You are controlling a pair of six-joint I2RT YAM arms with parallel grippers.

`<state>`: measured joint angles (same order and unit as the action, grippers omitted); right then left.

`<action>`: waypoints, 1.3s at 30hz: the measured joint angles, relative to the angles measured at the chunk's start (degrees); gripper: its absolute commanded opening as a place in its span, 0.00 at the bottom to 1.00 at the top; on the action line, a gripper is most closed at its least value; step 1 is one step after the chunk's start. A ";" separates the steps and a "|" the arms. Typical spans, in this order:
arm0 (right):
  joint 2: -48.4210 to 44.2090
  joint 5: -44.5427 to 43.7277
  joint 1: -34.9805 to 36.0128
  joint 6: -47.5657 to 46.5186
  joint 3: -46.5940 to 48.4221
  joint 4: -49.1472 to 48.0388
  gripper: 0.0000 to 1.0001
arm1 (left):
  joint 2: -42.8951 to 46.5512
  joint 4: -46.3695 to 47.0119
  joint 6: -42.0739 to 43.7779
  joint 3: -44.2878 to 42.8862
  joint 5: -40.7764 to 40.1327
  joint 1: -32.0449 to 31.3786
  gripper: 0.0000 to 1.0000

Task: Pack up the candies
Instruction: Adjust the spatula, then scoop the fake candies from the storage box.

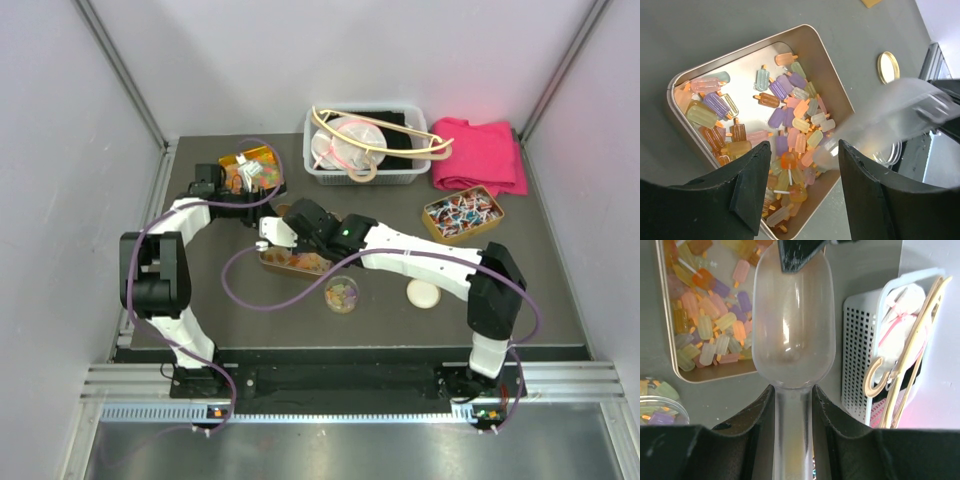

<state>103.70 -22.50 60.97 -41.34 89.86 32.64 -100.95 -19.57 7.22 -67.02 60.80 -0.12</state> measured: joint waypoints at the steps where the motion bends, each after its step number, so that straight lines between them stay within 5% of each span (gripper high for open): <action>1: -0.07 0.13 0.24 0.00 0.31 -0.02 0.00 | -0.15 0.02 0.02 0.00 -0.33 -0.13 0.61; 20: -1.55 -0.66 1.16 -0.07 -1.88 0.35 0.00 | -0.94 -0.07 -1.57 -1.31 -0.66 1.36 0.64; 30: -1.51 -2.56 -0.48 -1.62 -4.74 -2.08 0.00 | -0.79 0.15 -0.66 -2.14 -1.70 5.22 0.98; 39: 6.80 -3.76 -5.33 -4.98 -4.66 -6.16 0.00 | 0.92 -6.03 5.09 5.62 -1.36 6.08 0.99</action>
<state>110.50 -26.26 55.64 -46.33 85.21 26.48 -100.03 -25.61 12.32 -61.41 59.44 5.96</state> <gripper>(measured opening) 0.288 0.987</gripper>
